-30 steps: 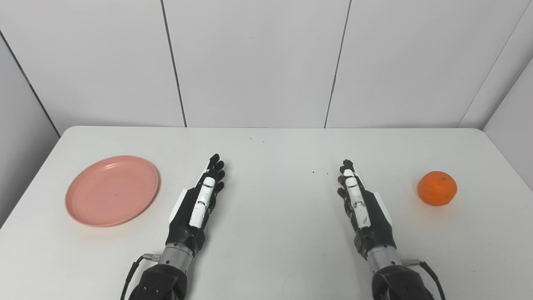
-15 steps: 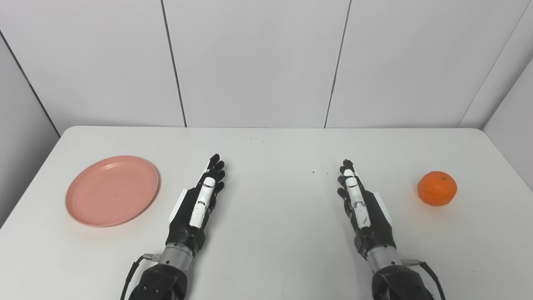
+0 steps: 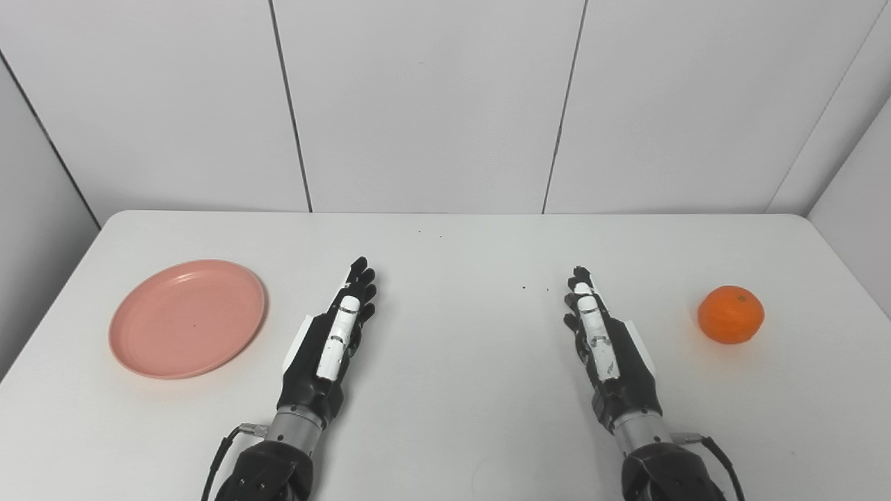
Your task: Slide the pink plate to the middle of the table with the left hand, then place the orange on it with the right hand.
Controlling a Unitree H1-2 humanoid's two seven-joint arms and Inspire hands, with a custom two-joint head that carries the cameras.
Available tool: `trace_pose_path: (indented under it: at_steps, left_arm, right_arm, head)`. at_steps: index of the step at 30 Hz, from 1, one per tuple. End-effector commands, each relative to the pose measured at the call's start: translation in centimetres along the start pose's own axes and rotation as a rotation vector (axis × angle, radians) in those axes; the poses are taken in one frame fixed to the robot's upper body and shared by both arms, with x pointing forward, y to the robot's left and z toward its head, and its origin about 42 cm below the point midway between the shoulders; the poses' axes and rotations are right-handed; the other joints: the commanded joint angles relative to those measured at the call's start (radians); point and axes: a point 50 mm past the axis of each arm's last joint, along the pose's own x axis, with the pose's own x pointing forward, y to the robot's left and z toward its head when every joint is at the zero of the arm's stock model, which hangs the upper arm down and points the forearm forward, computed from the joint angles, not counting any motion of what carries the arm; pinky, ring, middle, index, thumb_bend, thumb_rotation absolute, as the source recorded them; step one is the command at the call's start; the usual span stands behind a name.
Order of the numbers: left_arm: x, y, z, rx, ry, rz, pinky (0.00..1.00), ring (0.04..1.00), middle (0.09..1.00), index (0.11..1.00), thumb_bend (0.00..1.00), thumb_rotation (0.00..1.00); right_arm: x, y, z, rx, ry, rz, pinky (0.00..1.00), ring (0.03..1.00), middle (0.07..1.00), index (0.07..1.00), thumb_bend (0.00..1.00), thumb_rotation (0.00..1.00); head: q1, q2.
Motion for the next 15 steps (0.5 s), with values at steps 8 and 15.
trace_pose_path:
  at_steps: [8,15]
  left_arm:
    - [0.41,-0.29,1.45,0.0,-0.066,-0.011,1.0,1.0,1.0,1.0,0.41,1.0]
    - [0.41,-0.27,1.46,0.004,-0.067,-0.007,1.0,1.0,1.0,1.0,0.41,1.0]
  right_arm:
    - [0.46,0.26,1.63,0.004,-0.09,0.015,1.0,1.0,1.0,1.0,0.23,1.0]
    - [0.46,0.29,1.62,0.003,-0.09,0.016,1.0,1.0,1.0,1.0,0.23,1.0]
  head:
    - [0.0,-0.002]
    - [-0.001,-0.004]
